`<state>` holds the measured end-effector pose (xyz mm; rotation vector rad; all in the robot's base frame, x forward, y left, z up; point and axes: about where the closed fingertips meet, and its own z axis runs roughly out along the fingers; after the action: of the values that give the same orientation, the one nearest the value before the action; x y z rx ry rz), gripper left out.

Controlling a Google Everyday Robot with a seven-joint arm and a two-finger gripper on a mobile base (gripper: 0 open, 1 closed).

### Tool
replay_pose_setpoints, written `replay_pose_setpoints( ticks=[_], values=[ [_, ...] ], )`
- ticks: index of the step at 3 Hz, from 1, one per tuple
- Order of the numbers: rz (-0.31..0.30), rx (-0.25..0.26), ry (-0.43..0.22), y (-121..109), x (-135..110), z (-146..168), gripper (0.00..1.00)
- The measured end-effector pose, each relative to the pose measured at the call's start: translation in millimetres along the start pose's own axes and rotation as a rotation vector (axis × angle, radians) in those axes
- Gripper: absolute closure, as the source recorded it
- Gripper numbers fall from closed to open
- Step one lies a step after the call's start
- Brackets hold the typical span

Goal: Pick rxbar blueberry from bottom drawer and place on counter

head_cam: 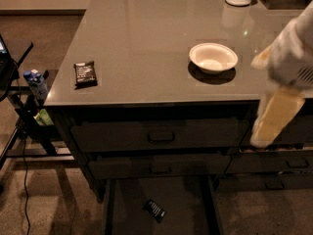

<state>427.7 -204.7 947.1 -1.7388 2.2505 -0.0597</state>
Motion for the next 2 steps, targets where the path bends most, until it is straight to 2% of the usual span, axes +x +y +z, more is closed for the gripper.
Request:
replay_pose_setpoints(
  ticks=[1, 2],
  values=[
    [0.030, -0.081, 0.023, 39, -3, 60, 0.00],
    [0.083, -0.188, 0.054, 75, -1, 110, 0.00]
  ],
)
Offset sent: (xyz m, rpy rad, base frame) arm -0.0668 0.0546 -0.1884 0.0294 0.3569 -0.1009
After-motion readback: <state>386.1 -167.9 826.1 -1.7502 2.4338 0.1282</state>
